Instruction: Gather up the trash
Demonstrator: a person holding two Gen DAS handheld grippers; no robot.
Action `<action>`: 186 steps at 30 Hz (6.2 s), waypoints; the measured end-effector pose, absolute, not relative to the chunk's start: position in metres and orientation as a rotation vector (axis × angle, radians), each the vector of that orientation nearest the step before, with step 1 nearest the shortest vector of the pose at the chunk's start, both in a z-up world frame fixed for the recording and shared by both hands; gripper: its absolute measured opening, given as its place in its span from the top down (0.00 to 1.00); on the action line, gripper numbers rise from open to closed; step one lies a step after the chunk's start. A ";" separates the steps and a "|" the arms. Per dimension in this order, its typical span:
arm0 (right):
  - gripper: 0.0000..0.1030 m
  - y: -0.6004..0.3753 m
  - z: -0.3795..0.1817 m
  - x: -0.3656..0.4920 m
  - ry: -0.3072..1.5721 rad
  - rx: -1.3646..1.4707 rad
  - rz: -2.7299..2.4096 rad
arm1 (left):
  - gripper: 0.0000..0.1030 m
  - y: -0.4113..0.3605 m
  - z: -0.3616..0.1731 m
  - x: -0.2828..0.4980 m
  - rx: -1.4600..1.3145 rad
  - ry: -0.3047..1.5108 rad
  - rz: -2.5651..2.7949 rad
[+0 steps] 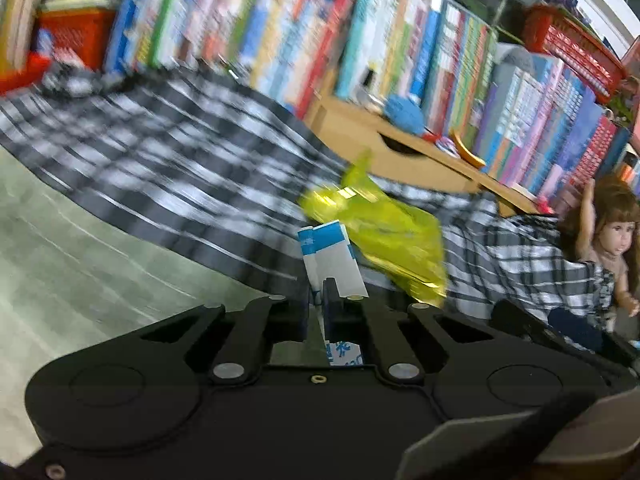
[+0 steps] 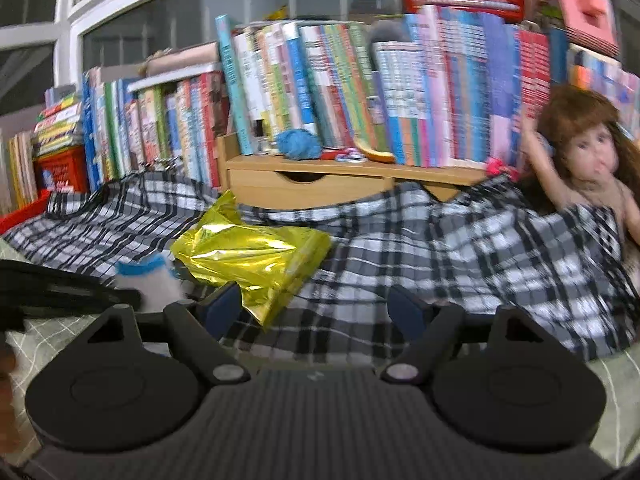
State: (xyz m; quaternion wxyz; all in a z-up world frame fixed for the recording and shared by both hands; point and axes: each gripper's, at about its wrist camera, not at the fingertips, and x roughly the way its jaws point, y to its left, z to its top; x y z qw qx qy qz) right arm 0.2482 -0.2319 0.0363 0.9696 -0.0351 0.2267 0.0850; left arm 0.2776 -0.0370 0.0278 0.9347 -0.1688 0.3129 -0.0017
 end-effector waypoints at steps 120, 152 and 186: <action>0.87 -0.175 -0.154 -0.102 1.175 0.103 0.430 | 0.95 -0.007 -0.179 -0.103 -0.047 1.194 -0.113; 0.23 -0.178 -0.159 -0.105 1.123 0.067 0.341 | 0.34 -0.006 -0.187 -0.111 -0.012 1.218 -0.114; 0.14 -0.179 -0.162 -0.107 1.124 0.068 0.322 | 0.21 -0.004 -0.188 -0.113 -0.010 1.214 -0.102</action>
